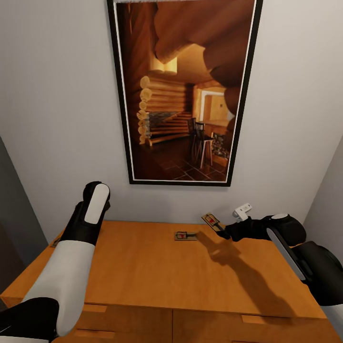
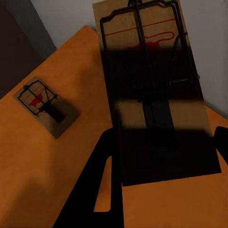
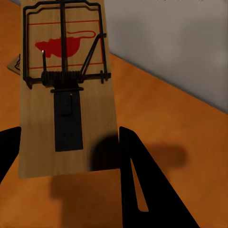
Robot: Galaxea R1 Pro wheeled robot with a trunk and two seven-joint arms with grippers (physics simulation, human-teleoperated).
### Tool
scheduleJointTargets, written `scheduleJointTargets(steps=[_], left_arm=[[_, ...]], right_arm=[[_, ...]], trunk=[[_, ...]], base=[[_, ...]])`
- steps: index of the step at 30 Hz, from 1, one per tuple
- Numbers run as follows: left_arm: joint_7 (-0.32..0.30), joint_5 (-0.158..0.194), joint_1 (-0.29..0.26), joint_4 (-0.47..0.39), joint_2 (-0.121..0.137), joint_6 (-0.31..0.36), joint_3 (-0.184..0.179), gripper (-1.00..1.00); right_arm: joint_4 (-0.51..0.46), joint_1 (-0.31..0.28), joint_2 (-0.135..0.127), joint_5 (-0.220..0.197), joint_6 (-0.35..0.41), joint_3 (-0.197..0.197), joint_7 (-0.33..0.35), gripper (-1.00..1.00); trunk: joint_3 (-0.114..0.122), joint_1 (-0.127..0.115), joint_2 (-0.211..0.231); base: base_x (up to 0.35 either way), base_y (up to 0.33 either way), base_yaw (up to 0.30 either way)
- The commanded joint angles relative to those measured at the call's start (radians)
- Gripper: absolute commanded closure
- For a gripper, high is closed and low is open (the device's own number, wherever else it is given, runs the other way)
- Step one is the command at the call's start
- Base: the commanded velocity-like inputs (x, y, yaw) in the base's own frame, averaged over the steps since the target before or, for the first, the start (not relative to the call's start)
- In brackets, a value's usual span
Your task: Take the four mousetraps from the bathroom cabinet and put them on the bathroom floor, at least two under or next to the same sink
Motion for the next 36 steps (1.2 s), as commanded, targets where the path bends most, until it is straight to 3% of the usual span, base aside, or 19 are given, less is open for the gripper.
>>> scheduleJointTargets(steps=[1, 27, 36], left_arm=[[0.011, 0.010, -0.001, -0.001, -0.001, 0.005, 0.002, 1.00], [0.011, 0.012, -0.001, 0.006, 0.001, 0.005, 0.006, 1.00], [0.012, 0.010, -0.001, 0.023, -0.001, 0.003, 0.004, 1.00]], right_arm=[[-0.001, -0.001, -0.001, -0.007, 0.005, 0.001, -0.007, 1.00], [-0.002, -0.001, -0.005, -0.005, 0.005, -0.009, -0.008, 1.00], [-0.002, -0.001, -0.006, -0.006, 0.005, -0.039, -0.007, 1.00]], trunk=[[-0.001, 0.000, -0.001], [-0.001, 0.000, -0.001], [-0.001, 0.000, -0.001]], base=[[0.000, 0.000, 0.000], [-0.002, 0.000, 0.000], [-0.261, 0.000, 0.000]])
